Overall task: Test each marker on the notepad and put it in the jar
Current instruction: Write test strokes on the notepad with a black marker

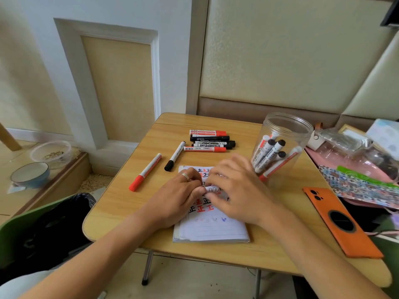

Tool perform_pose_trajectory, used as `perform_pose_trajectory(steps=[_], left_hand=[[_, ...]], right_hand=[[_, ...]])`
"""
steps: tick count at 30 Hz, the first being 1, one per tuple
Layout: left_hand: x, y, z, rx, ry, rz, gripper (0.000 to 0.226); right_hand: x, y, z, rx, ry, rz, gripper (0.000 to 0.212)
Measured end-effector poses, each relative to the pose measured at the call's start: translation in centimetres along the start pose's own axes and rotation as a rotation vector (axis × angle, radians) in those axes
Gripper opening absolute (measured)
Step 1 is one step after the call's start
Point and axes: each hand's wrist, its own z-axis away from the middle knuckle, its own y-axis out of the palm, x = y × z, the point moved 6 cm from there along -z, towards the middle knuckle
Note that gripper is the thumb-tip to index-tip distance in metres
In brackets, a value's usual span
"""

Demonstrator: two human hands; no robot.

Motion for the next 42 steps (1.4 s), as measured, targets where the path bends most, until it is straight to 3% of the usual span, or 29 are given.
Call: perform_pose_trajectory(steps=[3,13,26,31,35,39,42], left_hand=[[0.1,0.2,0.0,0.029,0.008,-0.007,0.049],[0.2,0.3,0.0,0.048,0.028,0.047,0.045],[0.4,0.3,0.1,0.079,0.015,0.051,0.048],[0.4,0.3,0.1,0.092,-0.003,-0.004,0.049],[0.0,0.2,0.2,0.060,-0.017,-0.055,0.044],[0.2,-0.3,0.2,-0.004,-0.071,-0.088,0.025],[0.1,-0.3,0.3,0.006,-0.076,-0.111,0.012]], right_hand=[[1.1,1.3,0.3,0.140,0.021,-0.097,0.036],[1.8,1.2,0.4,0.085,-0.029,0.013,0.023],[1.8,1.4,0.1,0.231,0.010,0.047,0.025],[0.7,1.2,0.3,0.189,0.011,0.090,0.051],[0.4,0.8,0.5,0.163,0.081,0.035,0.043],[-1.3,0.3,1.0,0.084,0.272,-0.141,0.013],[-2.4,0.0,1.4,-0.032,0.368,-0.277,0.023]])
